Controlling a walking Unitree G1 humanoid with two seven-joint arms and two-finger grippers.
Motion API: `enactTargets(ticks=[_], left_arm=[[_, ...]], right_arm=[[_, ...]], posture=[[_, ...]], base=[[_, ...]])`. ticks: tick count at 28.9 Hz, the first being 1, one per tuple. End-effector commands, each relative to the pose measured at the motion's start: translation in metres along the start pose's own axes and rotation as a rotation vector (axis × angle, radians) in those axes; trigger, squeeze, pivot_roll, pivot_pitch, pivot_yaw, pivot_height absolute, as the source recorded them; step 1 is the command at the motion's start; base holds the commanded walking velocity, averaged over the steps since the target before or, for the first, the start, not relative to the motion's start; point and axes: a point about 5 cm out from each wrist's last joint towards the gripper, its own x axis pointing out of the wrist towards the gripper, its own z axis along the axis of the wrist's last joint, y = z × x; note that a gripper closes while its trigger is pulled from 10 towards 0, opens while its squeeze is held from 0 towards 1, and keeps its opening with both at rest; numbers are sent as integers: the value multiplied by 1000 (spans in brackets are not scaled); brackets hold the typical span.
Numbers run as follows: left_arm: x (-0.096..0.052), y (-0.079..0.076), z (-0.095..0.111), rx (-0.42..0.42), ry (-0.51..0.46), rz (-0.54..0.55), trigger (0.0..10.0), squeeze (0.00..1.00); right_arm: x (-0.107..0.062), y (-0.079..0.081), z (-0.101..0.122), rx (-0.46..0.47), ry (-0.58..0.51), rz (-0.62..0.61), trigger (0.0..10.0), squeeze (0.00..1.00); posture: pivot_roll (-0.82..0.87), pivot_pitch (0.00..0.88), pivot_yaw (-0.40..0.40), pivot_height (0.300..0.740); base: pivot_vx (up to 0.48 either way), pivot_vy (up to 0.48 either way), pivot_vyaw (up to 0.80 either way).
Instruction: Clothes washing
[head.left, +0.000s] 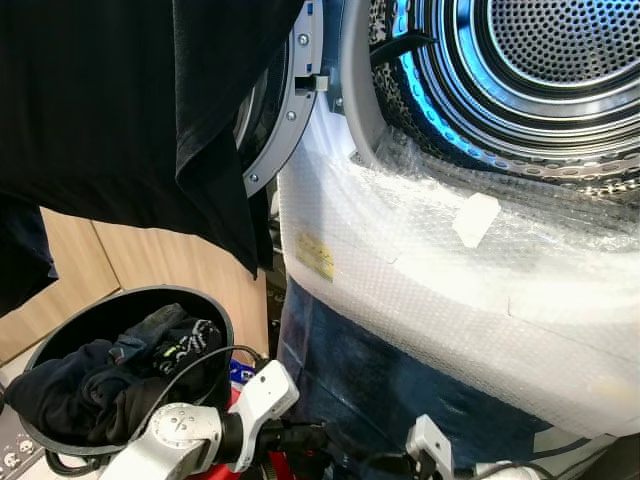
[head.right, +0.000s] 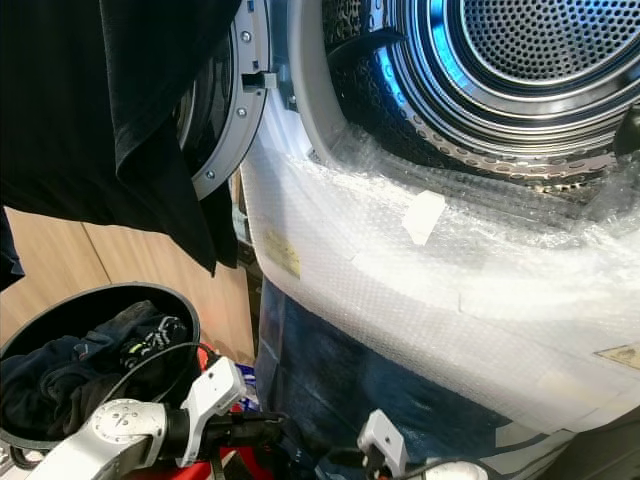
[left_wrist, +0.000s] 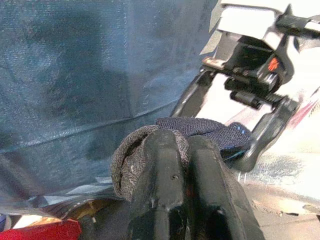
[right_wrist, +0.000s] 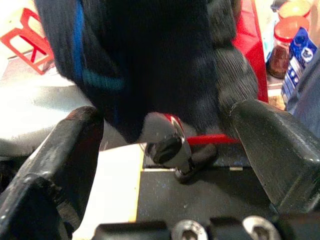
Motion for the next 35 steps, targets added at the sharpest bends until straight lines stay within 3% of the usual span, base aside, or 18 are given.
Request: enactTargets(ticks=[1, 2, 3, 4, 9, 18, 19, 20, 21, 22, 35], left_arm=[[2, 2, 5, 26, -8, -3, 0, 0], [2, 2, 5, 27, -9, 0, 0, 0], [2, 3, 5, 29, -9, 2, 0, 0], [4, 4, 7, 34, -14, 9, 0, 0], [4, 5, 7, 34, -3, 25, 0, 0], [6, 5, 2, 16, 9, 29, 0, 0], [9, 5, 1, 14, 12, 29, 0, 0], [15, 3, 3, 9, 2, 16, 0, 0], [16, 2, 4, 8, -2, 12, 0, 0], [18, 1, 5, 10, -11, 5, 0, 0], [19, 2, 9, 14, -25, 6, 0, 0]], right_arm=[[2, -2, 4, 0, 0, -9, 10000, 835], [4, -2, 7, -3, -14, -18, 10000, 333], [7, -3, 9, 5, -28, -32, 10000, 75], [10, -2, 10, 26, -42, -26, 10000, 0], [10, 1, 5, 39, -22, 17, 10000, 0], [9, -4, 6, 82, -42, -43, 10000, 0], [10, -4, 6, 88, -48, -46, 8510, 0], [13, -4, 7, 104, -62, -62, 1176, 0], [14, -4, 7, 107, -65, -67, 1176, 0], [16, -3, 7, 106, -68, -63, 0, 0], [27, 1, 9, 120, -100, -51, 0, 0]], posture=[[78, 0, -52, 740], [81, 0, -53, 740], [81, 0, -53, 740], [90, 0, -56, 740], [90, 0, -55, 740], [90, 0, -55, 740], [90, 0, -55, 740], [90, 0, -55, 740], [90, 0, -55, 740], [85, 0, -54, 740], [87, 0, -53, 740]], base=[[0, 0, 0], [0, 0, 0], [0, 0, 0], [0, 0, 0], [0, 0, 0], [0, 0, 0], [0, 0, 0], [0, 0, 0], [0, 0, 0], [0, 0, 0], [0, 0, 0]])
